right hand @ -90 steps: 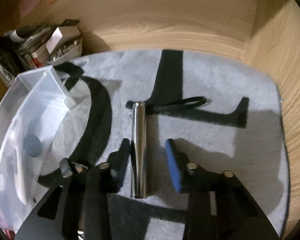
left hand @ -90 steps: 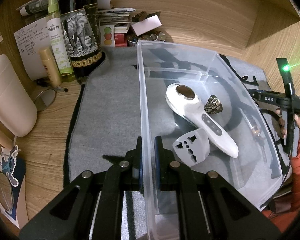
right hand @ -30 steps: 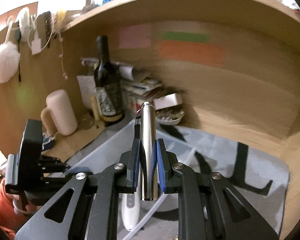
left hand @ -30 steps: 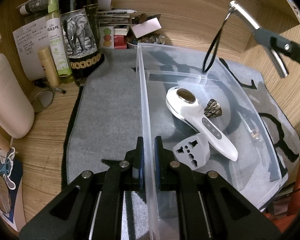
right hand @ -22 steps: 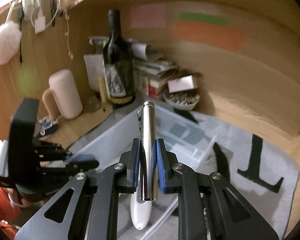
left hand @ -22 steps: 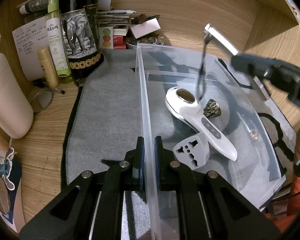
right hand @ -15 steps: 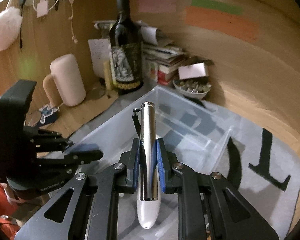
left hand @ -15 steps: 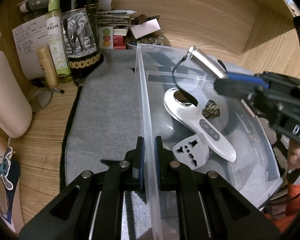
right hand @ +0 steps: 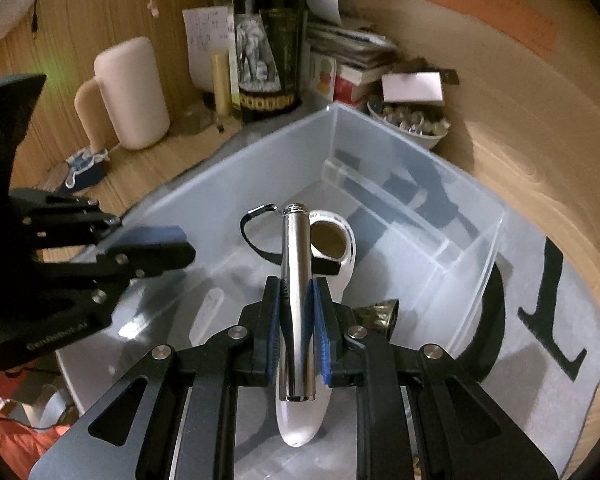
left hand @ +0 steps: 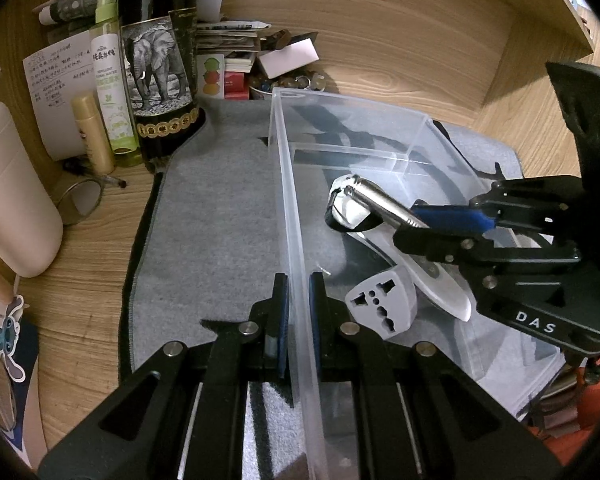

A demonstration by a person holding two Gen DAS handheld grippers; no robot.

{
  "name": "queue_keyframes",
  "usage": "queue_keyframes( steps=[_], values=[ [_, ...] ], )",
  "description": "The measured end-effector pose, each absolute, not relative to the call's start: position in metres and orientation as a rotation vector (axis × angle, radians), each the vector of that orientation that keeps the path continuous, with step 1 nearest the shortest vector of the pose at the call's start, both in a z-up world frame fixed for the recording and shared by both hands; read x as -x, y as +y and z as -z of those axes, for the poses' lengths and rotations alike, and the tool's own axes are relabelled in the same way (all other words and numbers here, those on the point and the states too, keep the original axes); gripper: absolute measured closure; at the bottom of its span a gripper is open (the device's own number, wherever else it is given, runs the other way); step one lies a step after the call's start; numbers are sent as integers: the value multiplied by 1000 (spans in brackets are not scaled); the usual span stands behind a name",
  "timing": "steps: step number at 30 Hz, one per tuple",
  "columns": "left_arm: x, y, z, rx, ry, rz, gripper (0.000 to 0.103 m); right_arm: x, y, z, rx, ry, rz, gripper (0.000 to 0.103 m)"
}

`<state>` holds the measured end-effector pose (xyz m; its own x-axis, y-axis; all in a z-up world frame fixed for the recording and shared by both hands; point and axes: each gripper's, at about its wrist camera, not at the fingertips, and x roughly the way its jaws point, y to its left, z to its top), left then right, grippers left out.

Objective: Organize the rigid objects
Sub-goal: 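Carry the silver cylinder over the clear box and open the right gripper, then move the right gripper to the black-and-gold lighter and grasp it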

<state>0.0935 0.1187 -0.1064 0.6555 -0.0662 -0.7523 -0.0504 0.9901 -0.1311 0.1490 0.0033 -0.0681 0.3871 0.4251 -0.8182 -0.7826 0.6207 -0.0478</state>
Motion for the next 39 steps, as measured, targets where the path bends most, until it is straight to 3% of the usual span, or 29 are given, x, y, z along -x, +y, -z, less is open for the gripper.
queue_keyframes(
  steps=[12, 20, 39],
  values=[
    [-93, 119, 106, 146, 857, 9, 94, -153, 0, 67, 460, 901, -812, 87],
    [-93, 119, 106, 144, 858, 9, 94, -155, -12, 53, 420, 842, -775, 64],
    [-95, 118, 105, 139, 869, -4, 94, -160, -95, -20, 267, 613, -570, 42]
  ],
)
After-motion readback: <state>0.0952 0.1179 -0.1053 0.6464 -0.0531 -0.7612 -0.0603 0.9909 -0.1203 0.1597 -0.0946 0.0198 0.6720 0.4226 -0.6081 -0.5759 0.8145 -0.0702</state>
